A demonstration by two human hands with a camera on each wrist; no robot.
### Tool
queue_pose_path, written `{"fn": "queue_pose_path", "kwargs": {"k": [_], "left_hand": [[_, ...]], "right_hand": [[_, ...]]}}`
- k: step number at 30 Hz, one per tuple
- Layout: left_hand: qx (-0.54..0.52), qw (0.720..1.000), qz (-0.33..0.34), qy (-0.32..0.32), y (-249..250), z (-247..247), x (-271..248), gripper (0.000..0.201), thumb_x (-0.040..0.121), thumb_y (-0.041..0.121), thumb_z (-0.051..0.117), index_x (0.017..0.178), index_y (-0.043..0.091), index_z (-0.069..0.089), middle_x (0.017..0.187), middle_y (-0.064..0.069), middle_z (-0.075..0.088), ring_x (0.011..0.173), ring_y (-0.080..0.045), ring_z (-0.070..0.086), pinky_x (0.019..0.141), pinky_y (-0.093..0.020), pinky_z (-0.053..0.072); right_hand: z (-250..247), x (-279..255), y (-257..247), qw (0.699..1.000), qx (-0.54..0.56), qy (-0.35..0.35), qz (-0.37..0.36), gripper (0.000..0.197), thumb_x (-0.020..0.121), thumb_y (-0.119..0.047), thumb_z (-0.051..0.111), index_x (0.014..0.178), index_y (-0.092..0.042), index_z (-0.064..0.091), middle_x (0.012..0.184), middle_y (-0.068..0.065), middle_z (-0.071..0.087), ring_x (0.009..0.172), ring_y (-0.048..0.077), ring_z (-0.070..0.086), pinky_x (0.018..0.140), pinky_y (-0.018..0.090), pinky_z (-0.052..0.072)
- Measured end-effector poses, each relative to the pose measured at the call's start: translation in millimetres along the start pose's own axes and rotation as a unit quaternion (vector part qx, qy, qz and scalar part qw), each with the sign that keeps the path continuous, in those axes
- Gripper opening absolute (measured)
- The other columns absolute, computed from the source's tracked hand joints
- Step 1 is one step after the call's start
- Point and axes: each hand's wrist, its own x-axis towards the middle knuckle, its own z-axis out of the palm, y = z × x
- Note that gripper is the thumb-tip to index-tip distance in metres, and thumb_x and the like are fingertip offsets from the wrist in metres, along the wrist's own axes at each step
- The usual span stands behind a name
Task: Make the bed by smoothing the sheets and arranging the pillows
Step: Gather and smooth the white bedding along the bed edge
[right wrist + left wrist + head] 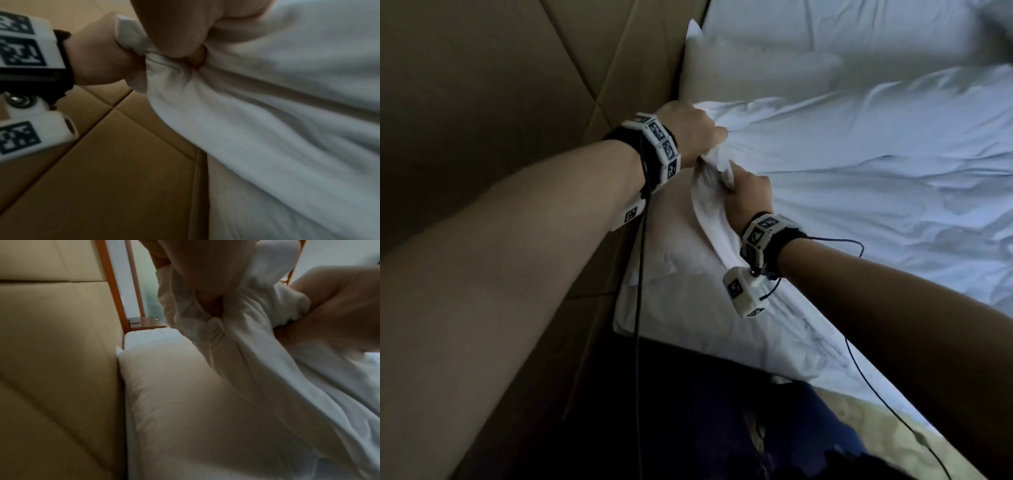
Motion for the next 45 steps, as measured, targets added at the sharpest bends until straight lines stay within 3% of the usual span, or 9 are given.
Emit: {"fn": "queue_pose_path", "kwargs": {"k": [8, 11, 17, 25, 32, 34, 36, 40, 45], "left_hand": [[0.009, 0.982, -0.159, -0.105, -19, 35, -105, 0.033, 0.101, 0.019, 0.037, 0.122, 0.007, 0.059, 0.119, -0.014, 0.063, 0.111, -0.034, 0.059, 0.073, -0.035, 0.038], [0.003, 0.965, -0.194, -0.176, 14, 50, -119, 0.037, 0.103, 0.017, 0.031, 0.119, 0.006, 0.062, 0.126, -0.013, 0.061, 0.117, -0.03, 0.055, 0.092, -0.039, 0.038], [-0.024, 0.956, -0.154, -0.25, 69, 70, -153, 0.034, 0.102, 0.013, 0.035, 0.119, 0.007, 0.062, 0.128, -0.009, 0.059, 0.117, -0.028, 0.056, 0.087, -0.038, 0.044], [-0.085, 0.929, -0.201, -0.3, 137, 108, -228, 0.032, 0.101, 0.014, 0.037, 0.113, 0.011, 0.066, 0.122, -0.006, 0.063, 0.113, -0.026, 0.06, 0.083, -0.037, 0.048], [-0.143, 0.897, -0.285, -0.306, 213, 156, -283, 0.034, 0.102, 0.027, 0.037, 0.118, 0.009, 0.062, 0.121, -0.009, 0.064, 0.113, -0.028, 0.059, 0.097, -0.039, 0.041], [-0.152, 0.895, -0.282, -0.31, 222, 165, -276, 0.035, 0.102, 0.027, 0.035, 0.123, 0.011, 0.059, 0.125, -0.011, 0.061, 0.118, -0.029, 0.055, 0.102, -0.039, 0.035], [-0.141, 0.896, -0.252, -0.336, 227, 173, -267, 0.036, 0.102, 0.023, 0.032, 0.129, 0.014, 0.055, 0.135, -0.012, 0.052, 0.127, -0.031, 0.044, 0.107, -0.046, 0.03], [-0.138, 0.913, -0.193, -0.332, 230, 172, -226, 0.04, 0.101, 0.018, 0.033, 0.139, 0.016, 0.046, 0.144, -0.012, 0.041, 0.134, -0.034, 0.034, 0.109, -0.056, 0.028], [-0.115, 0.948, -0.2, -0.22, 218, 154, -138, 0.042, 0.101, 0.015, 0.028, 0.142, 0.013, 0.039, 0.146, -0.012, 0.038, 0.133, -0.032, 0.037, 0.104, -0.049, 0.037]], "right_hand": [[68, -33, -97, 0.991, -0.015, -0.114, -0.062, 0.029, 0.092, -0.011, 0.044, 0.117, -0.003, 0.057, 0.115, 0.022, 0.063, 0.108, 0.041, 0.055, 0.074, 0.035, 0.034], [108, -63, -111, 0.979, -0.051, -0.168, -0.103, 0.03, 0.097, -0.017, 0.043, 0.122, -0.005, 0.054, 0.122, 0.018, 0.06, 0.111, 0.039, 0.056, 0.085, 0.04, 0.041], [139, -106, -71, 0.943, -0.121, -0.243, -0.192, 0.024, 0.096, -0.013, 0.042, 0.105, -0.006, 0.062, 0.107, 0.019, 0.066, 0.096, 0.04, 0.06, 0.068, 0.036, 0.034], [174, -179, -55, 0.893, -0.131, -0.33, -0.279, 0.025, 0.094, -0.01, 0.044, 0.105, -0.003, 0.066, 0.108, 0.023, 0.066, 0.1, 0.039, 0.06, 0.076, 0.039, 0.041], [197, -223, -31, 0.811, -0.169, -0.451, -0.331, 0.026, 0.094, -0.013, 0.047, 0.113, -0.001, 0.06, 0.12, 0.021, 0.06, 0.106, 0.036, 0.058, 0.074, 0.033, 0.037], [185, -201, -14, 0.806, -0.158, -0.464, -0.332, 0.045, 0.094, -0.025, 0.053, 0.134, -0.003, 0.049, 0.134, 0.019, 0.053, 0.118, 0.034, 0.054, 0.088, 0.033, 0.042], [168, -170, 8, 0.807, -0.197, -0.453, -0.325, 0.057, 0.095, -0.036, 0.053, 0.144, -0.008, 0.042, 0.146, 0.014, 0.045, 0.13, 0.031, 0.046, 0.106, 0.037, 0.038], [123, -101, 55, 0.877, -0.232, -0.302, -0.294, 0.034, 0.093, -0.021, 0.047, 0.122, -0.009, 0.062, 0.131, 0.014, 0.057, 0.12, 0.034, 0.052, 0.1, 0.04, 0.044], [79, -32, 109, 0.88, -0.332, -0.143, -0.308, 0.06, 0.089, -0.02, 0.054, 0.146, -0.015, 0.035, 0.159, 0.016, 0.016, 0.146, 0.035, 0.015, 0.117, 0.057, 0.012]]}}
